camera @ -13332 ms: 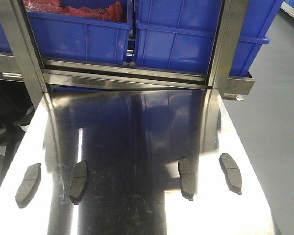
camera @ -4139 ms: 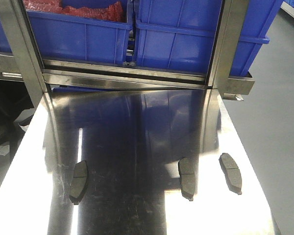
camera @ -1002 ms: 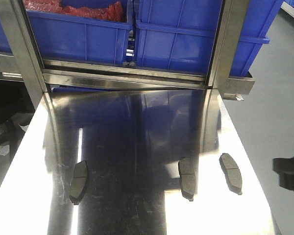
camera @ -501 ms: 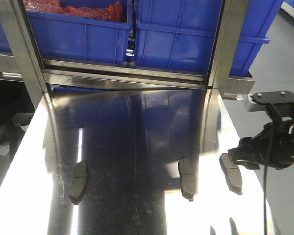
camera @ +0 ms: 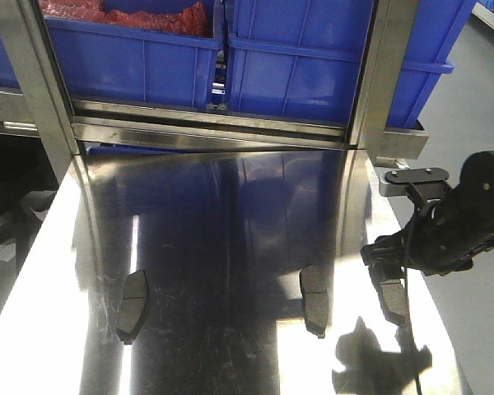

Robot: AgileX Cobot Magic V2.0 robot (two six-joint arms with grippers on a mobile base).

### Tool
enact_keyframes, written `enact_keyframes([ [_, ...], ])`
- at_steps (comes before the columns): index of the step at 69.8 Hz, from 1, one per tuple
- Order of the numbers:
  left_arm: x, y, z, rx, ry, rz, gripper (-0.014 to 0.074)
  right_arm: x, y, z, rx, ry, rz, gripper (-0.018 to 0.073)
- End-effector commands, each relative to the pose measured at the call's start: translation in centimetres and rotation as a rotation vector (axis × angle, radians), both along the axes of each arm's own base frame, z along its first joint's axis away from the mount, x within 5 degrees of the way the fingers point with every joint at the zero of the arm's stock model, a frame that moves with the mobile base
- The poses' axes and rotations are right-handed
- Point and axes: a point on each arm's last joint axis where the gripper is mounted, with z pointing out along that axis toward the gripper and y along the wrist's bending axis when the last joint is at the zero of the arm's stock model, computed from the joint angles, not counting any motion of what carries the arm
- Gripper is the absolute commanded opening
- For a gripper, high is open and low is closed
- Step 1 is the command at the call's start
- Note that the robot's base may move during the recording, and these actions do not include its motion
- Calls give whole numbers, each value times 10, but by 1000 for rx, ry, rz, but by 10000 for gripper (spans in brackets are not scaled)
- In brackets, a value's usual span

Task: Move and align brake pads A on conveyor
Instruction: 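Lower the right gripper onto that brake pad and close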

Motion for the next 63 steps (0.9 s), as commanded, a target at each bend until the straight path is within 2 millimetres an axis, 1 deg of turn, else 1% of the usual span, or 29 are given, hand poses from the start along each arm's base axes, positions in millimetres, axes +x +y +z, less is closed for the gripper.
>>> enact_keyframes([
  [1,4,-1,16,-30,-112,7,-7,13,2,14,-3,-63,21,533],
  [13,4,-1,16,-30,-112,7,-7,28,5,5,-8,-27,23,524],
  [26,4,-1,16,-30,-112,7,-7,39,5,-6,-32,27,34,503],
  [41,4,-1,16,-30,-112,7,-7,42,5,-25,-44,106,30,494],
  [54,4,-1,16,-30,-112,7,-7,41,5,-35,-46,149,8,493],
  [63,4,-1,16,-30,-112,7,-7,40,5,-39,-48,178,-4,470],
])
